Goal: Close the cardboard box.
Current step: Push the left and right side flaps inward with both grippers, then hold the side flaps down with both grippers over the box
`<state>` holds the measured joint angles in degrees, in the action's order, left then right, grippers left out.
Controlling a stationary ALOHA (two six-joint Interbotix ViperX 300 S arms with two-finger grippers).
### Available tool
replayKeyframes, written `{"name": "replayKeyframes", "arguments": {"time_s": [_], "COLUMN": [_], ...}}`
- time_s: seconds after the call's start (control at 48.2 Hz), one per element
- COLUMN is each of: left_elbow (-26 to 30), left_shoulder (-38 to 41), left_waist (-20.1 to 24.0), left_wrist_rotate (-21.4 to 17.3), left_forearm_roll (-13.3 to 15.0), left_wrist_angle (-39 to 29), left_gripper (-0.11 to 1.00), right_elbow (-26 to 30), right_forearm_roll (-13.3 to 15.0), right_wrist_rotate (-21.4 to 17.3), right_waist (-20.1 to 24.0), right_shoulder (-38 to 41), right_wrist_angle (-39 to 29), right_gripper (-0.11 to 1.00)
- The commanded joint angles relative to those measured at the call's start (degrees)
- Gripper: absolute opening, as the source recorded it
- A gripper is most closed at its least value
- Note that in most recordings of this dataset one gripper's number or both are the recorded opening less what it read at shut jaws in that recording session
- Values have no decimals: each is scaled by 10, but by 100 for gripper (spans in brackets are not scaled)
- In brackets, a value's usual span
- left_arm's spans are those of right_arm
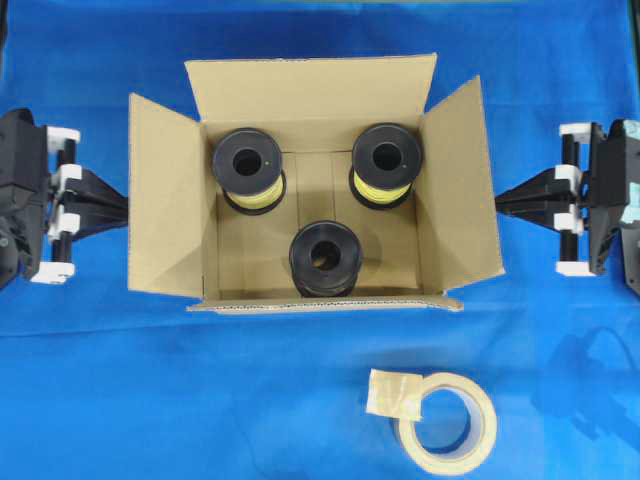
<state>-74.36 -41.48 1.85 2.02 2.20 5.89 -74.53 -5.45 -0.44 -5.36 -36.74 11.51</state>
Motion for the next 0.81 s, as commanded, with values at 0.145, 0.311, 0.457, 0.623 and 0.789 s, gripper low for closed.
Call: {"name": "replayKeyframes", "arguments": {"time_s": [0.145, 0.311, 0.457, 0.623, 0.789], "left_elbow": [43, 87, 131, 177, 209], "left_shoulder": [97, 157, 210, 254, 285], "left_waist": [-2, -3, -3, -2, 0], "left_wrist_rotate": [-1, -7, -10, -12, -19], "left_forearm_roll": [0, 1, 0, 0, 0], "left_wrist_angle": [142, 160, 161, 160, 157], "left_gripper": [0, 0, 0, 0, 0], "right_elbow": [44, 75, 102, 138, 179], "right_forearm_roll": [0, 2, 1, 1, 1], "right_wrist_rotate": [3, 4, 4, 4, 4], "right_waist": [-2, -2, -2, -2, -1], "right_shoulder": [40, 72, 109, 166, 218], "right_wrist_angle": [76, 81, 103, 127, 127], "right_gripper": [0, 0, 0, 0, 0]}}
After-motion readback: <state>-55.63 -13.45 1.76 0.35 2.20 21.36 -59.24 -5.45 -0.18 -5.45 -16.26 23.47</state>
